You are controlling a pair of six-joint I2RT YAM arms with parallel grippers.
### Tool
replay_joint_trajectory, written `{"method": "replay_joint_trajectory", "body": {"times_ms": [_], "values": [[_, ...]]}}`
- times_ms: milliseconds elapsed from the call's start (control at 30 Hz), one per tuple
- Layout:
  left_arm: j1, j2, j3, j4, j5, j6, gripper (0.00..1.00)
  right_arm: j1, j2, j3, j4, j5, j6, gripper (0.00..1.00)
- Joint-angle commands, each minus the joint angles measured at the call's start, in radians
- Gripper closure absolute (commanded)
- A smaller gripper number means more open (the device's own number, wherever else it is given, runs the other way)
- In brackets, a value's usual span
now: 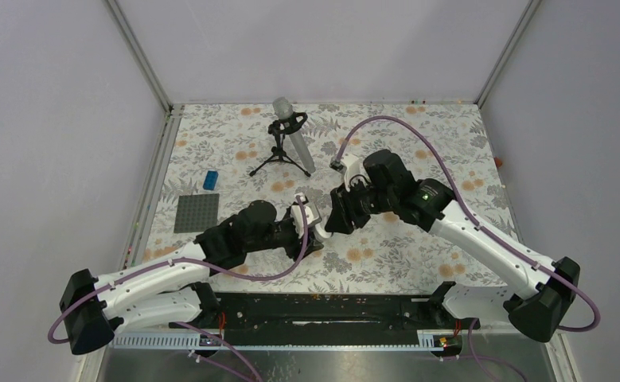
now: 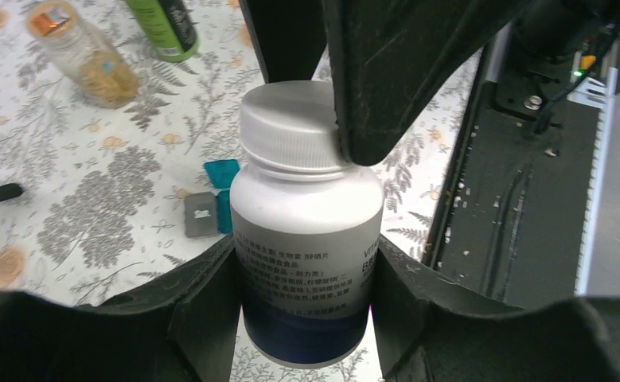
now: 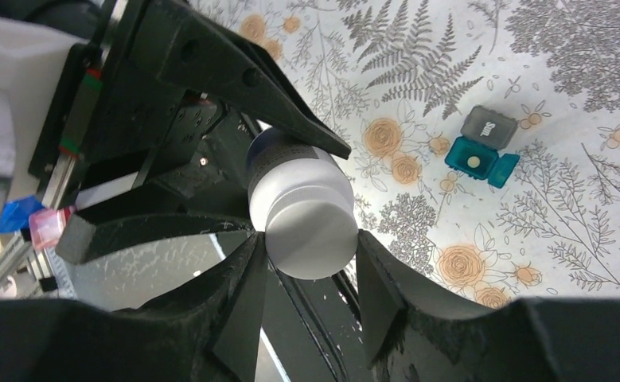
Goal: Sort the pills into containers
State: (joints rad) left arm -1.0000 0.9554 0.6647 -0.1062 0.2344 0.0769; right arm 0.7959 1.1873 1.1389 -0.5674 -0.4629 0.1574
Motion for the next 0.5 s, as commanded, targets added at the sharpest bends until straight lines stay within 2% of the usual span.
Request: {"method": "replay_joint_trajectory", "body": {"times_ms": [0,300,467], "values": [[0.001,-0.043,0.044,0.394,-0.087,0.002,1.0,0.059,0.07,0.049,-0.004,0.022,0.147,0.62],[0.001,-0.063,0.001,0.414,-0.098,0.011,1.0,0.079,0.097,0.13,-0.007,0.128,0.356,0.59],[0.001,-0.081,-0.029,0.416,-0.036,0.022,1.0,0.079,0.109,0.165,-0.029,0.125,0.4,0.58]]}}
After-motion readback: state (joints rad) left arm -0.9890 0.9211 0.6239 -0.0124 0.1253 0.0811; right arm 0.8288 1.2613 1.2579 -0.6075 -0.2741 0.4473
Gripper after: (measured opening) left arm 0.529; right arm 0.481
